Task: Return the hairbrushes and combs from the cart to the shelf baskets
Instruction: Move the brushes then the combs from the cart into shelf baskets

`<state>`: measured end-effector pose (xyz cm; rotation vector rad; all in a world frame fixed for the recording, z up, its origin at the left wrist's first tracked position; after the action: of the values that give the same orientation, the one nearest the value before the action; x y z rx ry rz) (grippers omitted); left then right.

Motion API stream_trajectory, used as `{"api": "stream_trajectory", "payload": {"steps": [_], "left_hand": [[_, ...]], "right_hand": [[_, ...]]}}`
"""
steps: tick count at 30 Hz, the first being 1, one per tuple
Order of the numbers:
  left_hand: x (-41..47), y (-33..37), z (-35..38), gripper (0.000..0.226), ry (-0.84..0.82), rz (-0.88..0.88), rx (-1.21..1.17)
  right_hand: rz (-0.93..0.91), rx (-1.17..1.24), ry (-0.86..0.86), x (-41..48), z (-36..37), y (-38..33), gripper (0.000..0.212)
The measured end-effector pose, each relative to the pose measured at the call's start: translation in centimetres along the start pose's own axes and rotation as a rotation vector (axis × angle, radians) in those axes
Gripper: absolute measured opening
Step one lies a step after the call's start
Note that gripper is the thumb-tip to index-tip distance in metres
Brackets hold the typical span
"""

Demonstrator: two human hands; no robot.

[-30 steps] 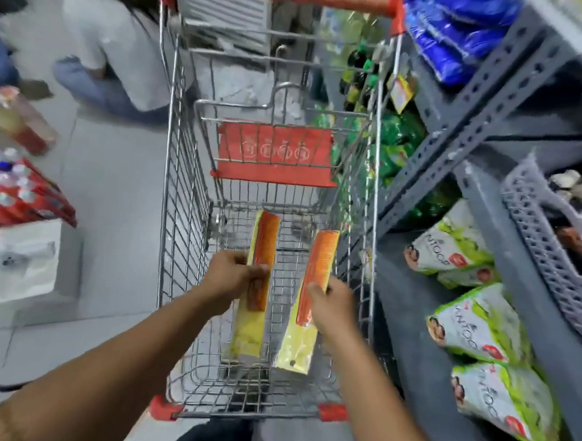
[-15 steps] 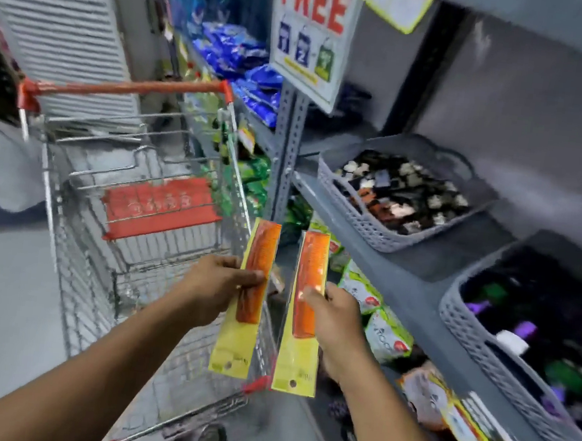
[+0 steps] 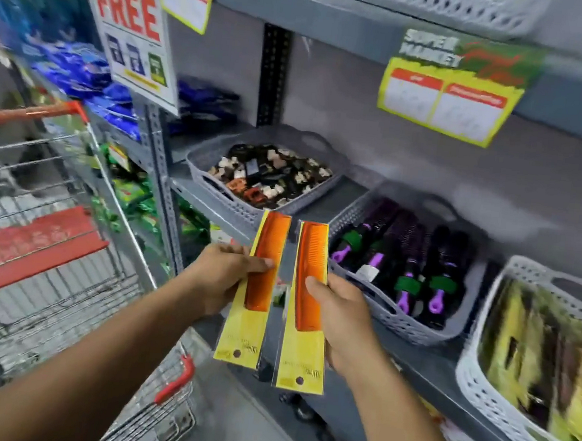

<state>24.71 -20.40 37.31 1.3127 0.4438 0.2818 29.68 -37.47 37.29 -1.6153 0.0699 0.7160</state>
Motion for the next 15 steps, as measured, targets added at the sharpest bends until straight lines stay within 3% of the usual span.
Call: {"api": "stream_trajectory", "payload": {"steps": [2, 4, 6, 9, 11, 13, 15], "left_hand": [[0.2, 0.2, 2.4, 0.021, -0.038, 0.001, -0.009], [0.3, 0.5, 4.8, 0.006, -0.090, -0.014, 0.001], [0.6, 0.7, 6.8, 0.016, -0.122, -0.026, 0.030], [1.2, 1.0, 9.7, 0.026, -0.170, -0.022, 0.022], [1.3, 1.2, 12.1, 0.019, -0.223, -0.018, 0.015], [1.5, 1.3, 14.2, 0.007, -0.273, -0.013, -0.002], [1.5, 1.3, 16.5, 0.004, -0.332, -0.010, -0.010]], "right_hand": [[-0.002, 0.034, 0.029, -0.7, -2.0, -0.4, 0.031], [-0.004, 0.060, 0.042, -1.4, -3.8, -0.8, 0.046], [-0.025, 0.071, 0.063, -2.1, -5.6, -1.2, 0.051], [-0.034, 0.094, 0.120, -2.8, -8.5, -1.5, 0.036], [-0.045, 0.121, 0.164, -3.3, -10.7, -1.6, 0.005], [-0.055, 0.167, 0.198, -3.9, -12.5, -1.6, 0.006], [-0.054, 0.191, 0.243, -4.5, -14.2, -1.7, 0.039]]}}
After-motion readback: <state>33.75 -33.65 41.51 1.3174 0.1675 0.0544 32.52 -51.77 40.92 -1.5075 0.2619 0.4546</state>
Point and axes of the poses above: each hand's wrist, its own x-axis towards the middle knuckle, its own z-axis out of the palm, y = z × x, the point moved 6 cm from there along x, towards the middle knuckle, and after that the axes turned 13 degrees about z, right-handed, at the moved point
